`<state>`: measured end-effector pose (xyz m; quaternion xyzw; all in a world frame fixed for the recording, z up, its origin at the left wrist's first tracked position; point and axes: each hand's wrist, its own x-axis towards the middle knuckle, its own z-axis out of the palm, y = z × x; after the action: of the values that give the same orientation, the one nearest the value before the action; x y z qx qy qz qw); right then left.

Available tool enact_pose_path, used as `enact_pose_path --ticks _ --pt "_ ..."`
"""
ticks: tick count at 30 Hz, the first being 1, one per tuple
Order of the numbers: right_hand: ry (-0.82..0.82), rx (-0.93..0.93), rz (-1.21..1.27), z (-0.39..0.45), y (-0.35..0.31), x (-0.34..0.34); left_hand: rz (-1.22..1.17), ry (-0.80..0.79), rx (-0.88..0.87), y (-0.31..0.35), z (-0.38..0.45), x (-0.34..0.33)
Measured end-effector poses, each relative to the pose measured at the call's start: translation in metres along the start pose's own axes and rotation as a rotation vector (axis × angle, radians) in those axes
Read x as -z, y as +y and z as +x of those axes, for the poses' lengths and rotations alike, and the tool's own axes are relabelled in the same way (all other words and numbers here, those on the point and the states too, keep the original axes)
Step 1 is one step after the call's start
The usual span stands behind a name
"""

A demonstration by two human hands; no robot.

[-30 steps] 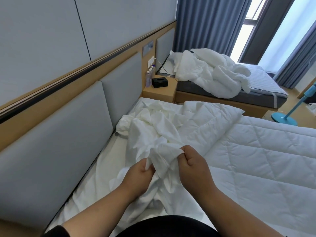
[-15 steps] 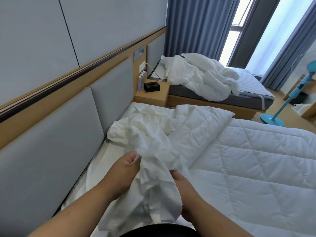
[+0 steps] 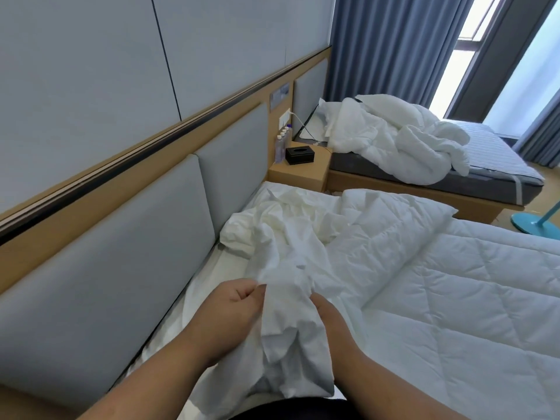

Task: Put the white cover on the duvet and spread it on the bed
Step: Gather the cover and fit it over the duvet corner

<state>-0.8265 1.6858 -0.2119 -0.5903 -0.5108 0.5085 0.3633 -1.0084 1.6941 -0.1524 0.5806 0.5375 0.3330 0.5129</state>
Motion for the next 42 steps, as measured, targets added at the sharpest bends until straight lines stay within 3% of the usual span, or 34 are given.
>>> enact_pose_path --ticks 3,5,8,10,13,14,16,18,19,22,26,28,31,33,35,39,40,42 --pt "0.039 0.007 -0.178 0.019 -0.003 -0.004 -0.035 0.085 -0.136 0.036 -0.019 0.016" --pt "-0.025 0.047 -0.350 0.035 -0.010 -0.008 0.053 0.089 -0.223 0.056 -0.039 0.016" --pt "-0.009 0.131 -0.353 0.056 -0.018 -0.014 -0.095 -0.009 -0.198 0.065 -0.054 0.019" --pt "0.096 0.131 -0.228 0.065 -0.015 -0.007 -0.319 -0.075 -0.037 0.054 -0.048 0.024" --pt "0.244 0.099 -0.120 0.070 -0.006 0.007 -0.505 -0.164 0.403 0.002 -0.031 0.022" --pt "0.250 0.100 -0.118 0.070 -0.004 0.008 -0.434 -0.168 0.511 -0.017 -0.026 0.016" --pt "0.222 0.059 -0.049 0.067 0.002 0.005 0.018 -0.209 0.601 -0.049 -0.019 0.001" --pt "0.183 0.055 0.001 0.063 0.007 0.004 0.467 -0.152 0.547 -0.070 -0.010 -0.006" --pt "0.168 0.056 -0.002 0.061 0.008 0.006 0.504 -0.087 0.464 -0.077 -0.003 -0.006" --pt "0.126 0.055 0.040 0.055 0.003 0.009 0.282 0.060 0.220 -0.075 0.011 -0.007" --pt "0.090 0.052 -0.143 0.035 -0.008 0.001 0.346 0.043 -0.027 -0.075 0.032 -0.010" --pt "0.215 0.093 -0.220 0.022 -0.017 0.004 0.298 0.090 0.034 -0.078 0.040 -0.012" --pt "0.367 0.146 -0.097 0.001 -0.050 0.017 0.356 0.098 0.069 -0.074 0.046 -0.012" --pt "0.295 0.135 -0.141 -0.017 -0.069 0.020 0.379 0.079 0.030 -0.069 0.049 -0.017" --pt "0.124 0.079 -0.167 -0.037 -0.075 0.016 0.295 0.116 0.007 -0.061 0.051 -0.021" --pt "-0.292 -0.167 0.153 -0.059 -0.046 0.019 -0.002 0.176 0.042 -0.045 0.054 -0.017" --pt "-0.295 -0.278 0.298 -0.057 -0.029 0.023 -0.050 0.168 0.063 -0.042 0.053 -0.017" --pt "-0.138 -0.436 0.429 -0.046 0.001 0.029 -0.099 0.145 0.106 -0.040 0.049 -0.018"
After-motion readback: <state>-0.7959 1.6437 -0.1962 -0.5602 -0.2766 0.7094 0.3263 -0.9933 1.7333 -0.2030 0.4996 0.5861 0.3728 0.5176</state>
